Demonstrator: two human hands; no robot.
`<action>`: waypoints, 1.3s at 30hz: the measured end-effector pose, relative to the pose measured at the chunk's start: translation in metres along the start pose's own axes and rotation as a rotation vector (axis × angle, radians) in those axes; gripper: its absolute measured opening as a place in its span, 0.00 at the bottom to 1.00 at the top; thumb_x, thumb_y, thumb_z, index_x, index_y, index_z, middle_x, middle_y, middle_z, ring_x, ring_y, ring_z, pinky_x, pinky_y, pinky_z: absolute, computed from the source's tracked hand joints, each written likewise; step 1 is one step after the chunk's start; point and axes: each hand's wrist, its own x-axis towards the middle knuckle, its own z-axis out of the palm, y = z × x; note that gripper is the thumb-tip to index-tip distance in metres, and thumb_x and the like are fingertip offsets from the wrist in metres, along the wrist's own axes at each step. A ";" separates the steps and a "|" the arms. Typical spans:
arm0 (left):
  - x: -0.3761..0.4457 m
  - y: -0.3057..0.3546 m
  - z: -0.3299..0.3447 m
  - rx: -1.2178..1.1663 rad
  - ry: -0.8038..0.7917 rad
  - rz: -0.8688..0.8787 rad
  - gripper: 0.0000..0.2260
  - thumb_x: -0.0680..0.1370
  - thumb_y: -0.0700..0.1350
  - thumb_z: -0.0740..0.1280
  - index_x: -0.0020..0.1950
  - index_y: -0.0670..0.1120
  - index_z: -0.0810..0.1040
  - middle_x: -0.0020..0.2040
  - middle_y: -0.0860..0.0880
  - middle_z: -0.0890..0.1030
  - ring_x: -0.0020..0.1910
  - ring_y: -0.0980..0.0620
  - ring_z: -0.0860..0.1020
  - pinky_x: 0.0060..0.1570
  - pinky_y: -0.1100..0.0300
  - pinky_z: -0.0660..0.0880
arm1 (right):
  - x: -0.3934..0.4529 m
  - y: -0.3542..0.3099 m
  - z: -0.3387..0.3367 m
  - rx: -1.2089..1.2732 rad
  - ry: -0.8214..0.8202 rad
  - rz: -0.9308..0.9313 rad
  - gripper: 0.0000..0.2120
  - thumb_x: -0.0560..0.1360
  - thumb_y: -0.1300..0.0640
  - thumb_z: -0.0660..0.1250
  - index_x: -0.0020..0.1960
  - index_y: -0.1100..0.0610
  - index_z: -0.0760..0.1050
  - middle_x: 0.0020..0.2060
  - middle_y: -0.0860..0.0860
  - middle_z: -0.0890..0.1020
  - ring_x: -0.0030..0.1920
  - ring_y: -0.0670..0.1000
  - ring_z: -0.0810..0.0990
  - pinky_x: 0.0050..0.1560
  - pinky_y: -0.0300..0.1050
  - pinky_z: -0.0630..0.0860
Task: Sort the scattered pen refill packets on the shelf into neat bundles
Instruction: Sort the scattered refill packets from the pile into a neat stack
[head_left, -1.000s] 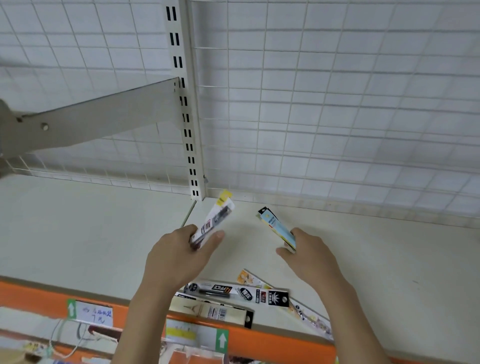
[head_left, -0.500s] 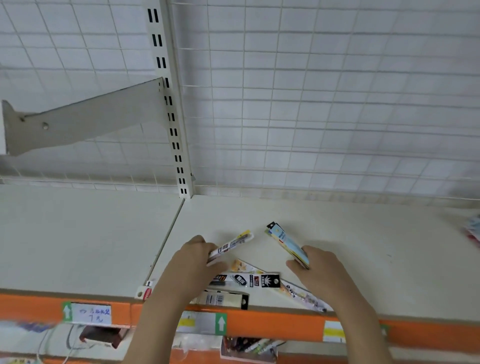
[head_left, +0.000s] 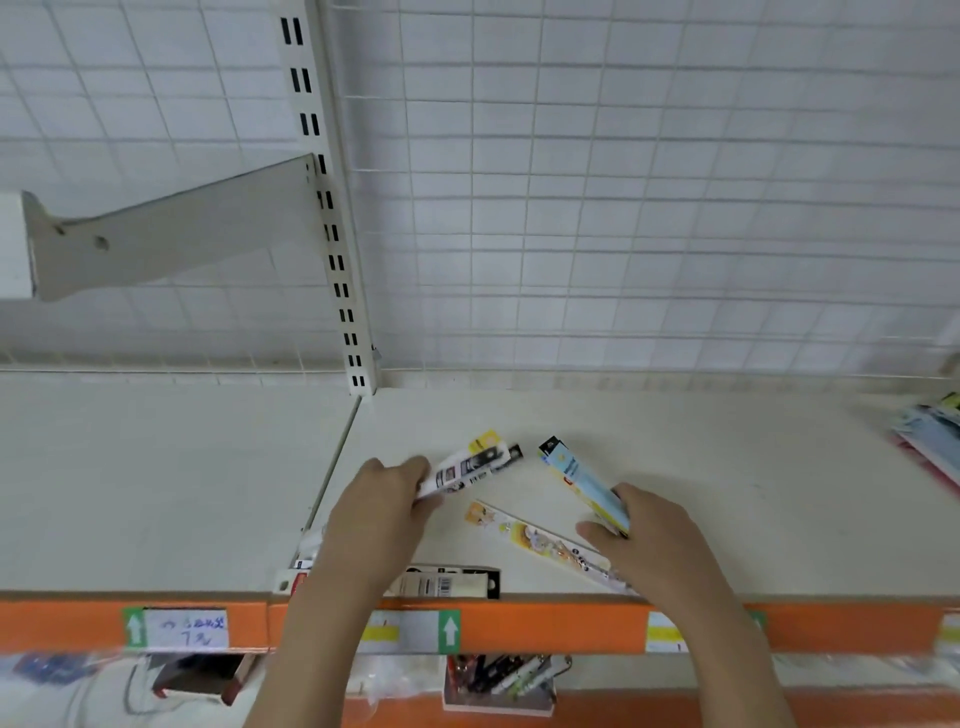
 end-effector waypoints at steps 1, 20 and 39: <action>0.000 -0.003 -0.004 -0.016 0.060 -0.009 0.09 0.78 0.48 0.63 0.42 0.47 0.67 0.31 0.51 0.64 0.40 0.47 0.67 0.35 0.57 0.62 | 0.000 0.000 0.000 -0.019 -0.003 -0.011 0.13 0.74 0.46 0.67 0.41 0.54 0.69 0.33 0.49 0.74 0.35 0.50 0.76 0.37 0.45 0.72; -0.071 0.007 -0.002 0.016 0.275 -0.341 0.06 0.78 0.40 0.59 0.54 0.44 0.72 0.28 0.54 0.66 0.28 0.53 0.65 0.25 0.67 0.57 | -0.008 -0.002 -0.002 -0.116 -0.116 -0.196 0.19 0.72 0.36 0.64 0.45 0.52 0.67 0.40 0.46 0.68 0.40 0.49 0.73 0.37 0.43 0.68; -0.100 0.017 -0.005 0.019 0.258 -0.415 0.08 0.78 0.46 0.62 0.40 0.49 0.70 0.30 0.54 0.69 0.27 0.58 0.67 0.25 0.66 0.60 | -0.017 -0.005 -0.008 -0.294 -0.090 -0.299 0.06 0.79 0.56 0.56 0.47 0.53 0.59 0.32 0.46 0.65 0.40 0.52 0.68 0.34 0.43 0.63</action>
